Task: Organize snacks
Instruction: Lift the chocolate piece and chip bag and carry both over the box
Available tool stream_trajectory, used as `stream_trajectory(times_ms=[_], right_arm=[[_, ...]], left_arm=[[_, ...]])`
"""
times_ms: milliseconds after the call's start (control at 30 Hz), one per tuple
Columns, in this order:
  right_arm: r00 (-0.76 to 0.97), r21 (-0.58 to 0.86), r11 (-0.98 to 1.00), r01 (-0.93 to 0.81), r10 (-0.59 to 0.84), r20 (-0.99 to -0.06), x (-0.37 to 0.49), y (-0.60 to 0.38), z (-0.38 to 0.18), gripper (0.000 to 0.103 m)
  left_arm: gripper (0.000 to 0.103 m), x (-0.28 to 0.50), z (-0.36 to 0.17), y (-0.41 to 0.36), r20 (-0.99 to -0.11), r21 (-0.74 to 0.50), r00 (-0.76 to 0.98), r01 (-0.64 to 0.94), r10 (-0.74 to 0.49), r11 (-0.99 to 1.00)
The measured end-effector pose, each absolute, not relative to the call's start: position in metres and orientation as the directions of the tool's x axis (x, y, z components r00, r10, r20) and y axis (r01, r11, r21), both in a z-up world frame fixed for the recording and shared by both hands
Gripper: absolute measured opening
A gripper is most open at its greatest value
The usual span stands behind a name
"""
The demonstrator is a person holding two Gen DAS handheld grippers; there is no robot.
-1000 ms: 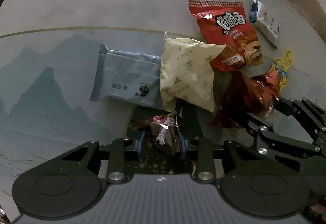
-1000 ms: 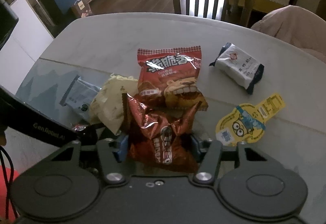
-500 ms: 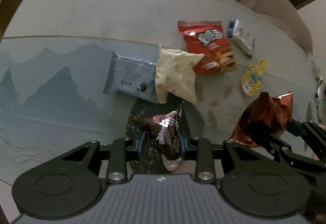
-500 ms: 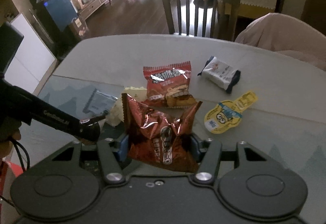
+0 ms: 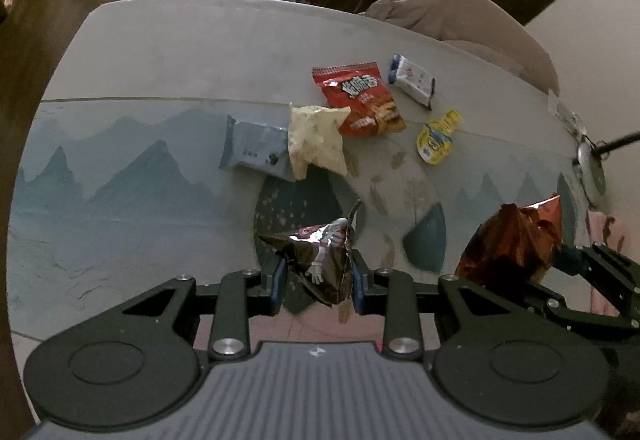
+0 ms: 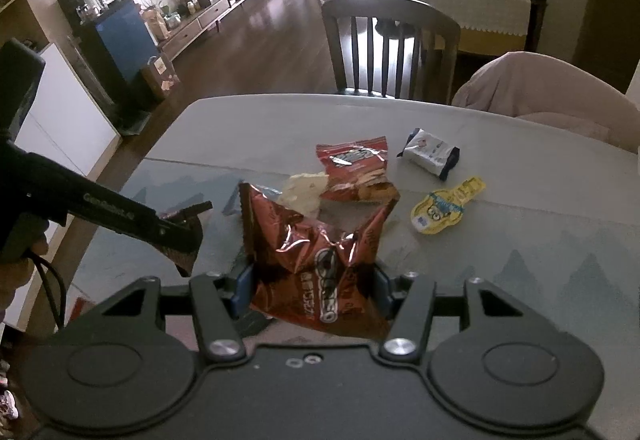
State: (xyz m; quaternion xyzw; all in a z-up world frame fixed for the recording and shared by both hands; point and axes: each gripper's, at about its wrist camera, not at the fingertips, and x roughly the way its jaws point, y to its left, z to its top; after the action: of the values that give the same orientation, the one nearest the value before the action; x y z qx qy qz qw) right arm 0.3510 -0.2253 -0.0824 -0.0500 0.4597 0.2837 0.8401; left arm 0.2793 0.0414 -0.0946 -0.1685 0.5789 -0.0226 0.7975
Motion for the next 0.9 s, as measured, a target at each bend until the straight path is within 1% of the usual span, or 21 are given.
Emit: stream_trajectory(times_ms=[533,733,900], right_arm=[[0.409,0.173,0.828,-0.533,0.431,-0.804,0.265,-0.205,-0.062,0.057],[0.395,0.168,0.825,-0.54,0.424,-0.815,0.238,-0.197,-0.068,0.057],[0.37,0.171,0.823,-0.542,0.417,-0.83,0.218,-0.19,-0.081,0.057]], left_arm=[[0.031,0.183,-0.064,0.052,-0.919,-0.234,0.337,-0.052,-0.203,0.971],[0.031,0.151,-0.07,0.051,-0.928,-0.213,0.315,-0.006,-0.2,0.977],[0.031,0.129,-0.088,0.05,-0.941,-0.196,0.277,0.017,-0.193,0.981]])
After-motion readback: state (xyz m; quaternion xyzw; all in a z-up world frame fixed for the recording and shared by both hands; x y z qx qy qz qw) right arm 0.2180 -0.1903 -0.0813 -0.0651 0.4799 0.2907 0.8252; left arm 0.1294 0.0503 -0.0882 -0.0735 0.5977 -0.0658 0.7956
